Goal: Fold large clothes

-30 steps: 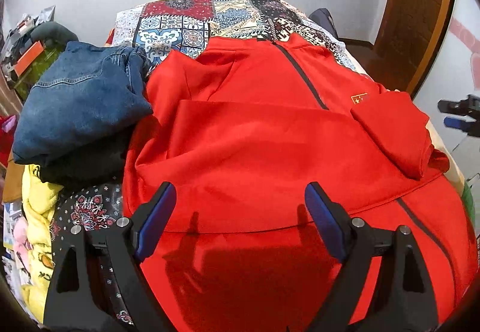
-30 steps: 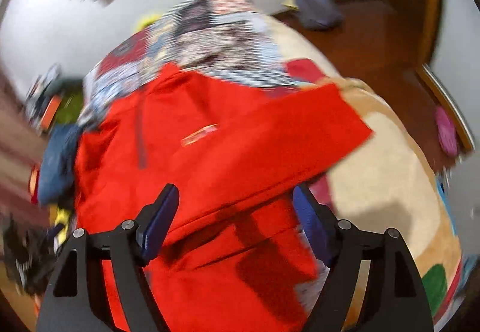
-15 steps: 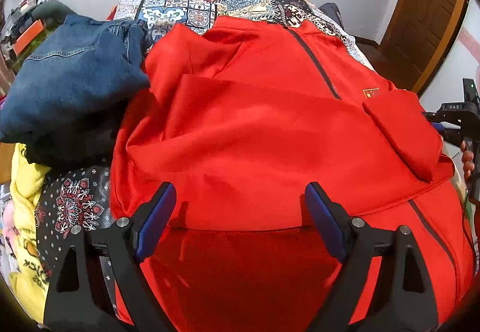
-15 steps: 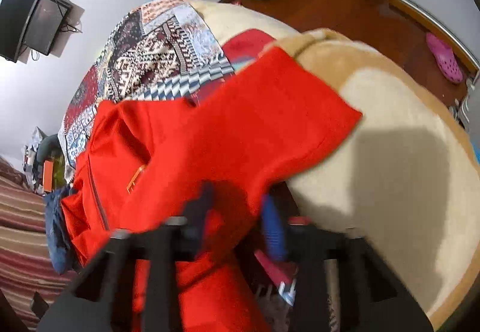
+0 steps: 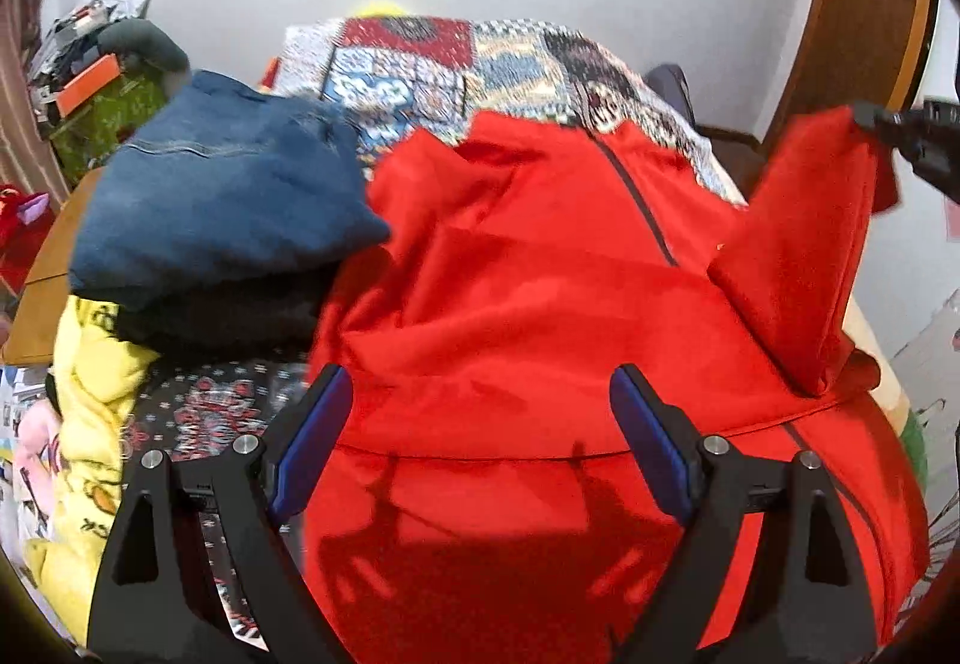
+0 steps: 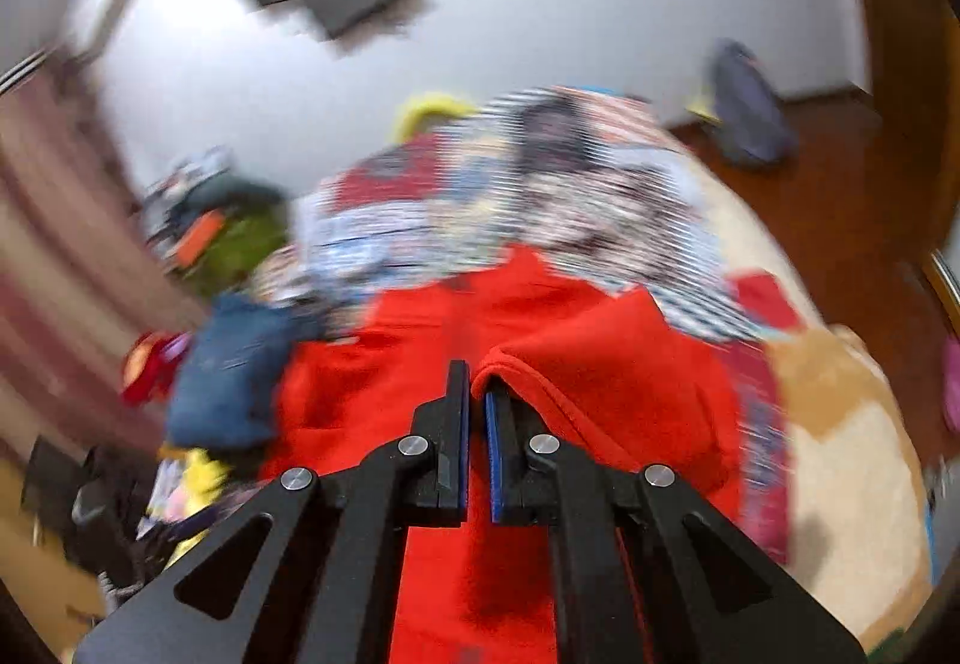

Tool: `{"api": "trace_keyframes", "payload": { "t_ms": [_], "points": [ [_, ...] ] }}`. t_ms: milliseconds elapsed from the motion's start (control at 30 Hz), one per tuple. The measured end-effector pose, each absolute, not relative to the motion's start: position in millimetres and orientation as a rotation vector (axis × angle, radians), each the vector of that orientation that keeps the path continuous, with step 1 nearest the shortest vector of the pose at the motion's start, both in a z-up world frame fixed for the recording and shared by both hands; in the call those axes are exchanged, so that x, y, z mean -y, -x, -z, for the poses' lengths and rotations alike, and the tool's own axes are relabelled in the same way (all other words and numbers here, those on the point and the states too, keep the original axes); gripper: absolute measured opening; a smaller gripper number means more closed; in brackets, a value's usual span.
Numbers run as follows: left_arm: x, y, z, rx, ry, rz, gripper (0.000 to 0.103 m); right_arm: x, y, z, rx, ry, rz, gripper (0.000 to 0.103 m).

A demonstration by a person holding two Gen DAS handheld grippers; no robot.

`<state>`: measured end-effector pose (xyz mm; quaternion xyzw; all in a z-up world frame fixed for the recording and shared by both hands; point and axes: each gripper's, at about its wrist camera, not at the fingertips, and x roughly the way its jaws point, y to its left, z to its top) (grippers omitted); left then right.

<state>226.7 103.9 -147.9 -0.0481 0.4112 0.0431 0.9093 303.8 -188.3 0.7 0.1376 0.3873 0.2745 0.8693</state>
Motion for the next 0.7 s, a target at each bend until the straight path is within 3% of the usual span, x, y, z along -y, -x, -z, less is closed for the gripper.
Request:
{"api": "trace_keyframes", "payload": {
  "t_ms": [167, 500, 600, 700],
  "points": [
    [-127.6, -201.8, 132.9, -0.814, 0.122, -0.127, 0.088, 93.7, -265.0, -9.7, -0.827, -0.167, -0.769, 0.004],
    [-174.0, -156.8, 149.0, -0.874, 0.18, -0.207, 0.088, -20.7, -214.3, 112.6, -1.255, 0.053, -0.886, 0.007],
    [-179.3, -151.6, 155.7, -0.898, 0.195, -0.215, 0.088, -13.4, -217.5, 124.7, -1.327, 0.05, -0.872, 0.022],
    [-177.6, -154.1, 159.0, -0.912, 0.205, -0.202, 0.088, 7.9, -221.1, 113.2, -1.259, 0.072, -0.843, 0.036]
  ]
}}
